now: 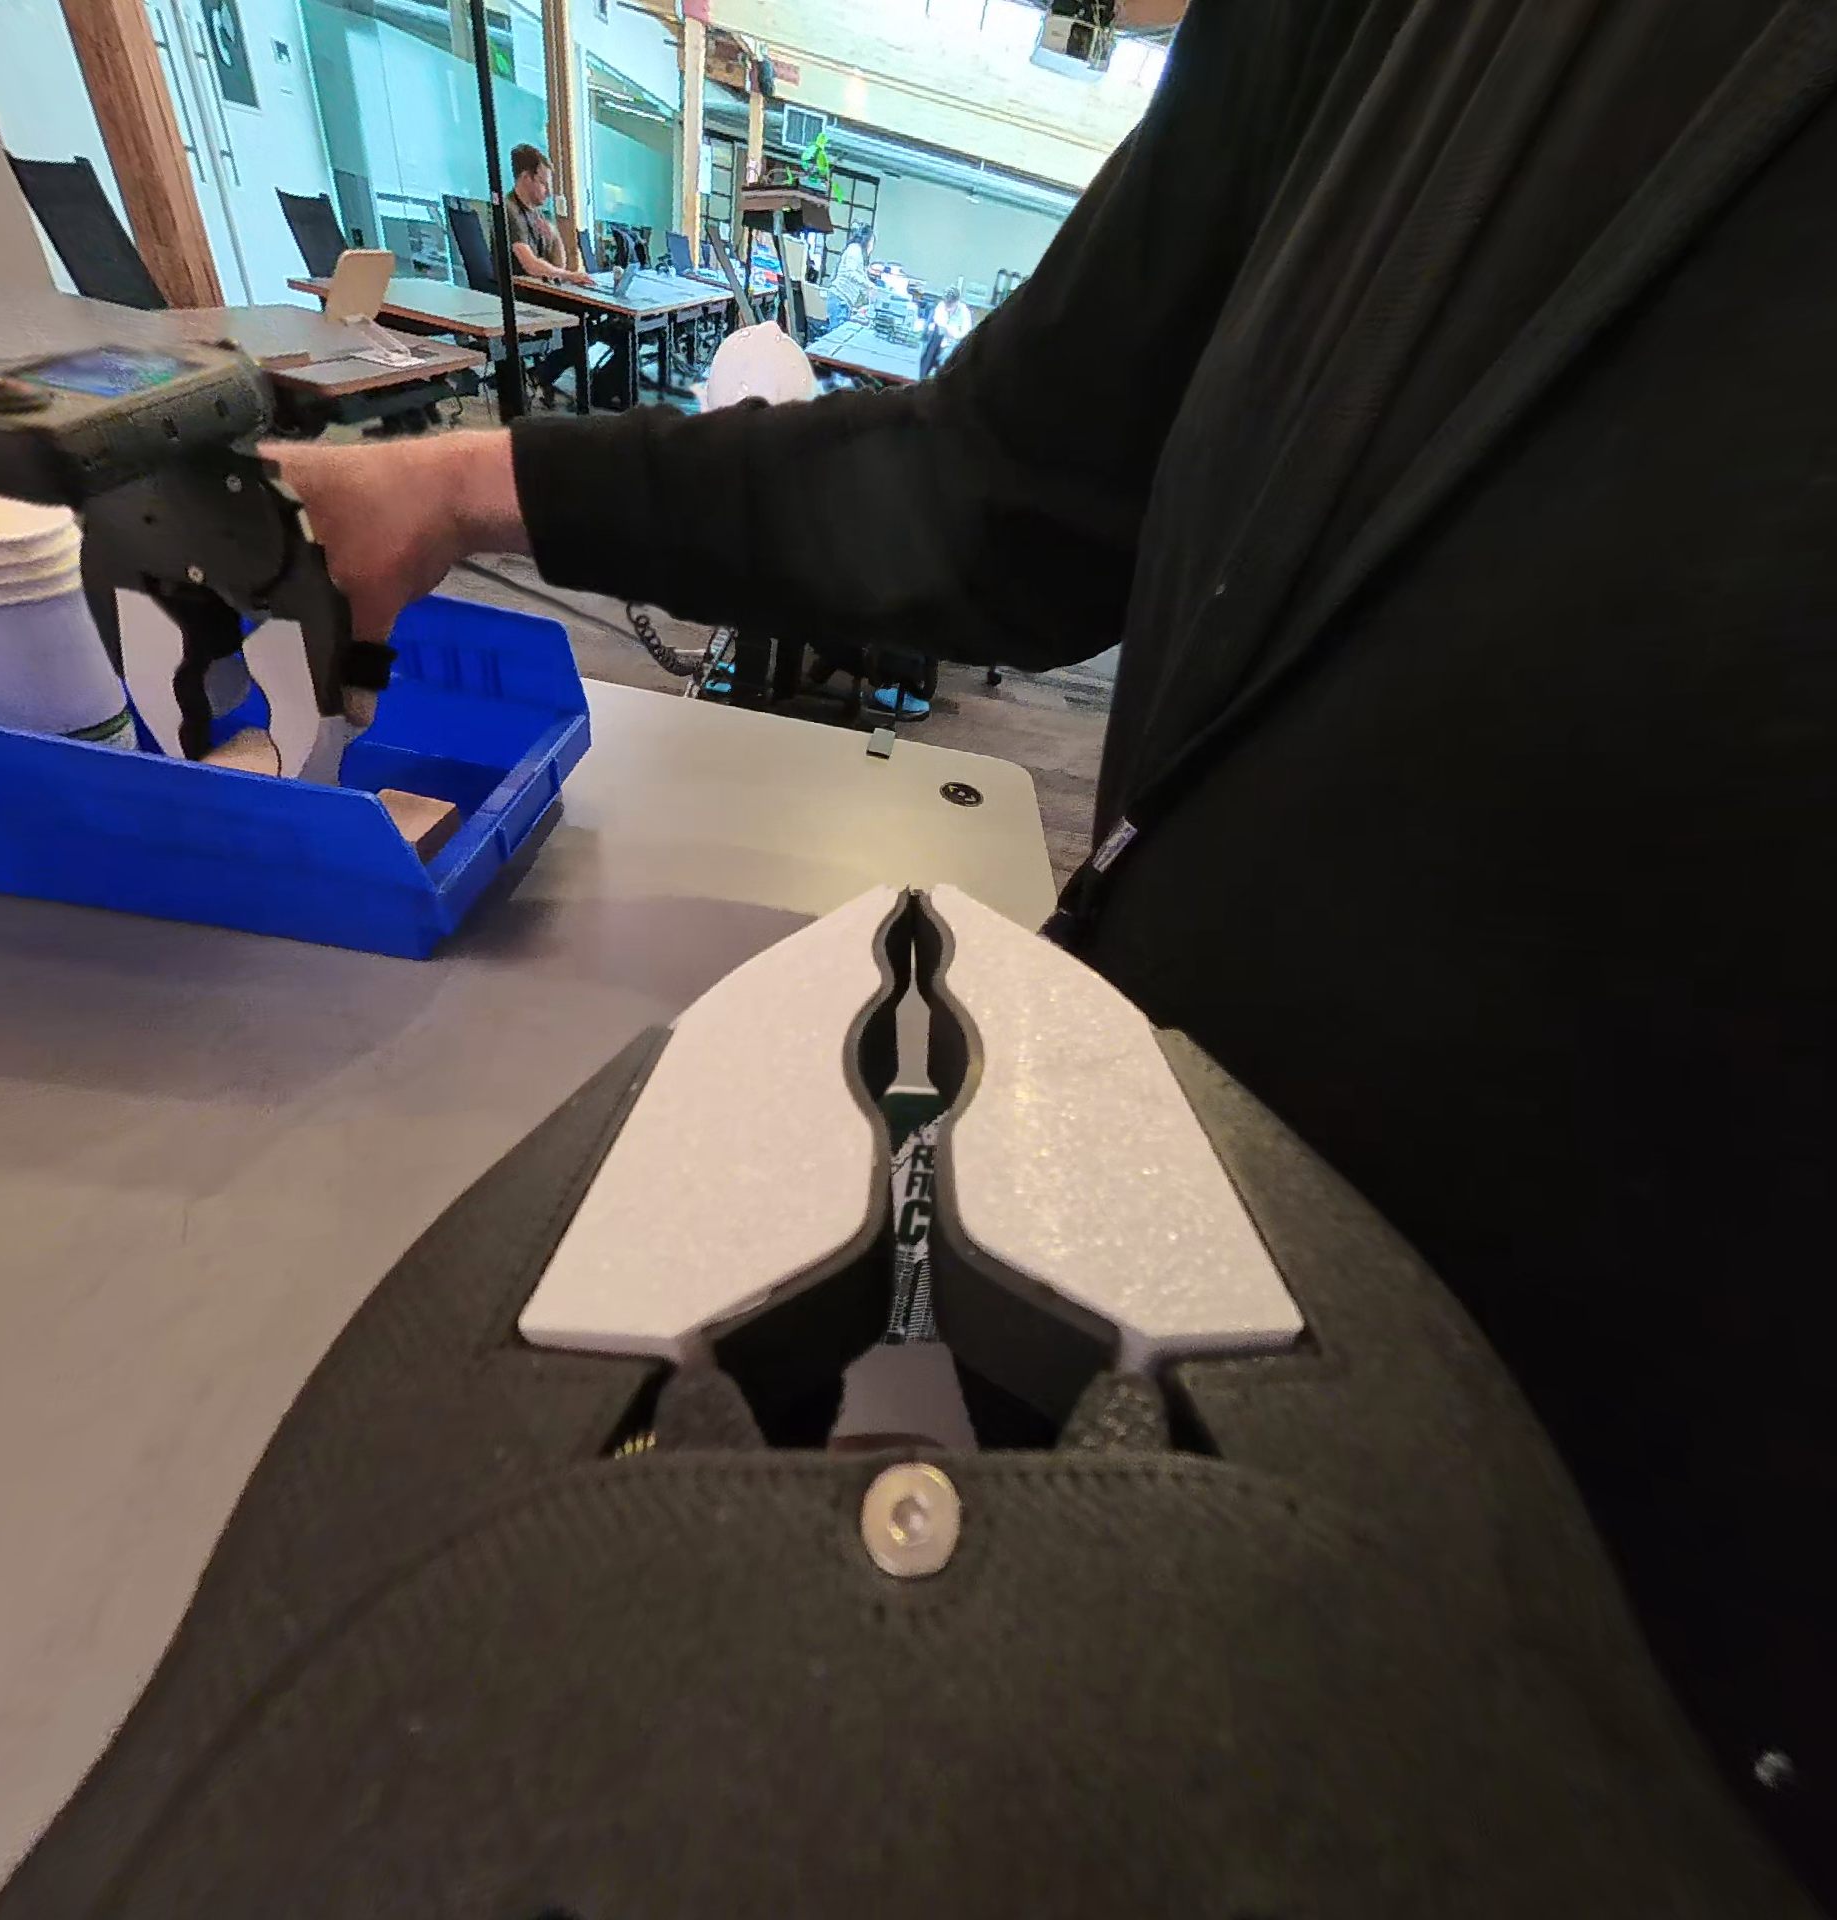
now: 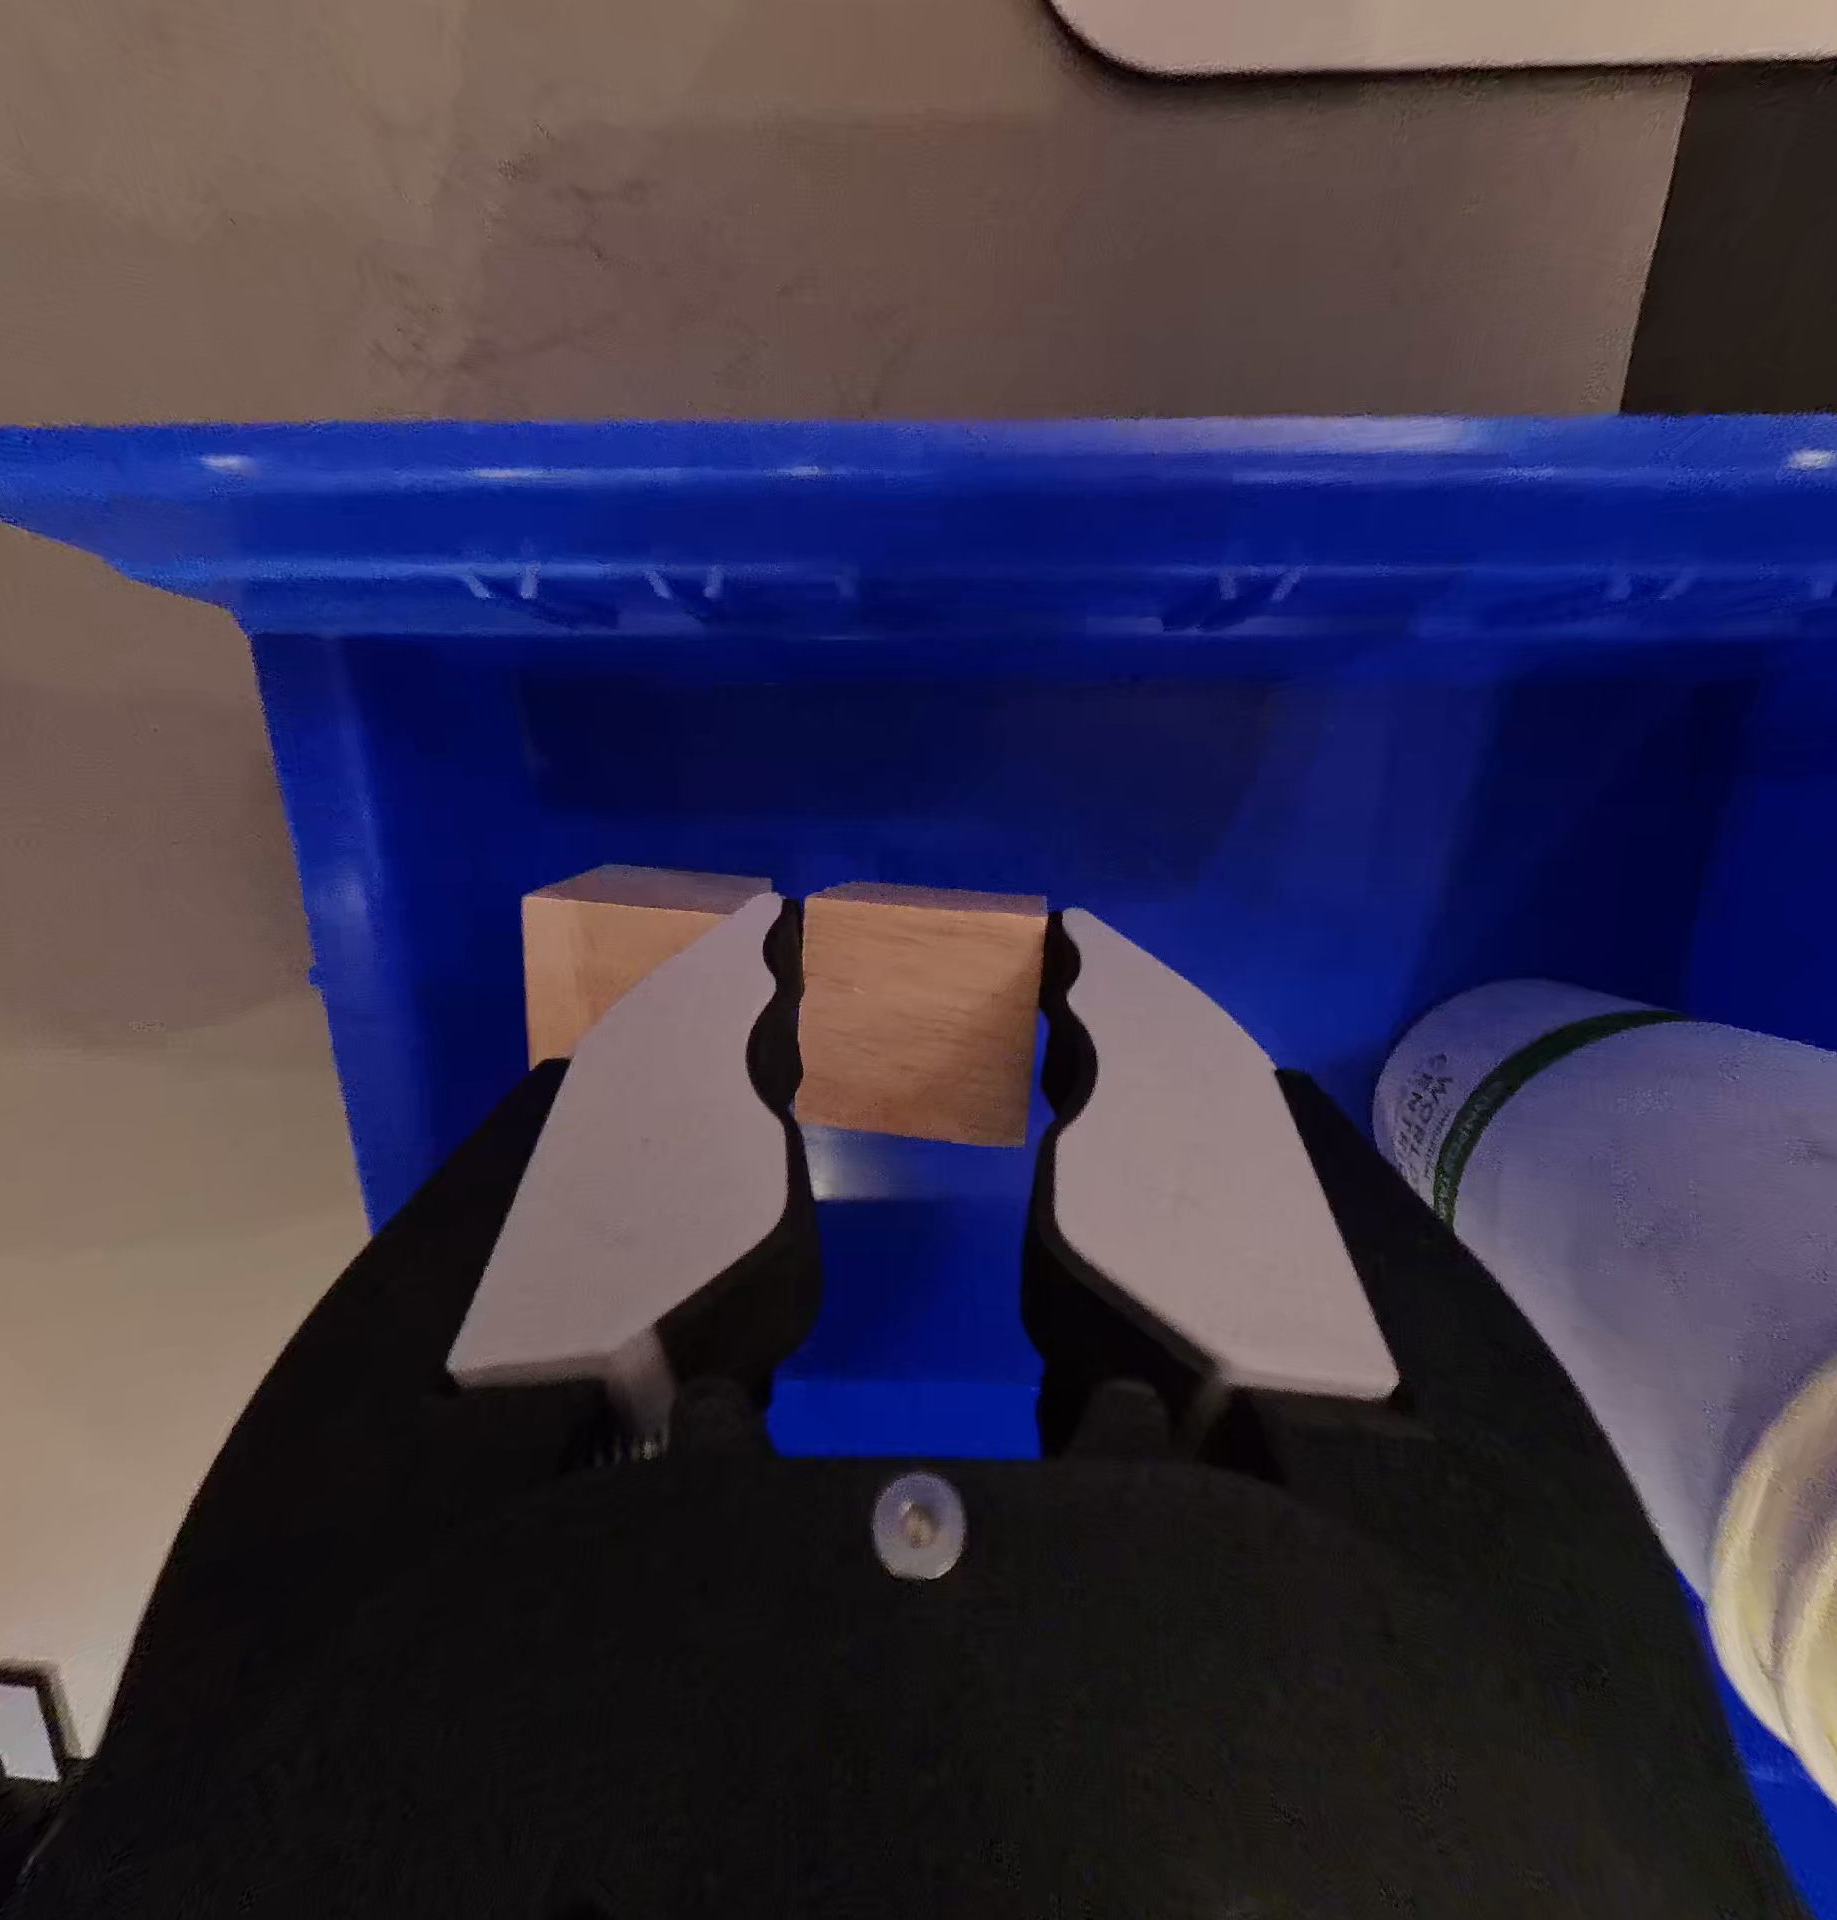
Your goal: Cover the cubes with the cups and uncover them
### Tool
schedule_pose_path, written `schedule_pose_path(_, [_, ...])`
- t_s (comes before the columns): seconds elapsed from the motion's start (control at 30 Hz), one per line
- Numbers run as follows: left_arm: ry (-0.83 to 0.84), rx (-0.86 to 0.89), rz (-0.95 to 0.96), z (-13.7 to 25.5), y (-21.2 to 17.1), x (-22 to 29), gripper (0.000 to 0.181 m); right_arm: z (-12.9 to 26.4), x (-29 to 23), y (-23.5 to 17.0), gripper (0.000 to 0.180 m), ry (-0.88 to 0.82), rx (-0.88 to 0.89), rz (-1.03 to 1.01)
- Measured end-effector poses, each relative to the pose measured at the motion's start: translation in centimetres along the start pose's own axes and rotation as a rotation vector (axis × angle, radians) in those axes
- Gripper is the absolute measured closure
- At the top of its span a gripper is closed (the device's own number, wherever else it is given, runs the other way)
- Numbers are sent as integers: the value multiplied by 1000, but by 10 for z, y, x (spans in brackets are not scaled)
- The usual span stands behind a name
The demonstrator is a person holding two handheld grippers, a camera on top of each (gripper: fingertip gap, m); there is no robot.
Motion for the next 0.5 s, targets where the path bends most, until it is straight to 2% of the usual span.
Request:
schedule_pose_path(0.2, [8, 0, 10, -10, 1, -1, 181, -12, 1, -6, 135, 37, -16, -2])
schedule_pose_path(0.27, [5, -7, 7, -13, 1, 0, 181, -5, 2, -8, 121, 12, -18, -19])
schedule_pose_path(0.4, [5, -15, 4, -15, 2, 4, 181, 36, -10, 9, 124, -75, 47, -13])
schedule_pose_path(0.5, [0, -10, 1, -13, 2, 10, 181, 82, -38, 60, 134, -173, 175, 52])
Point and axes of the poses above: each gripper's, where its closed fingertips meet, z back along the fingers, y out of its top, x = y × z across the jaws, the point moved 8 cm from there along z, back along the fingers, and after that the axes turned 12 degrees about z, right-handed, at the moved point
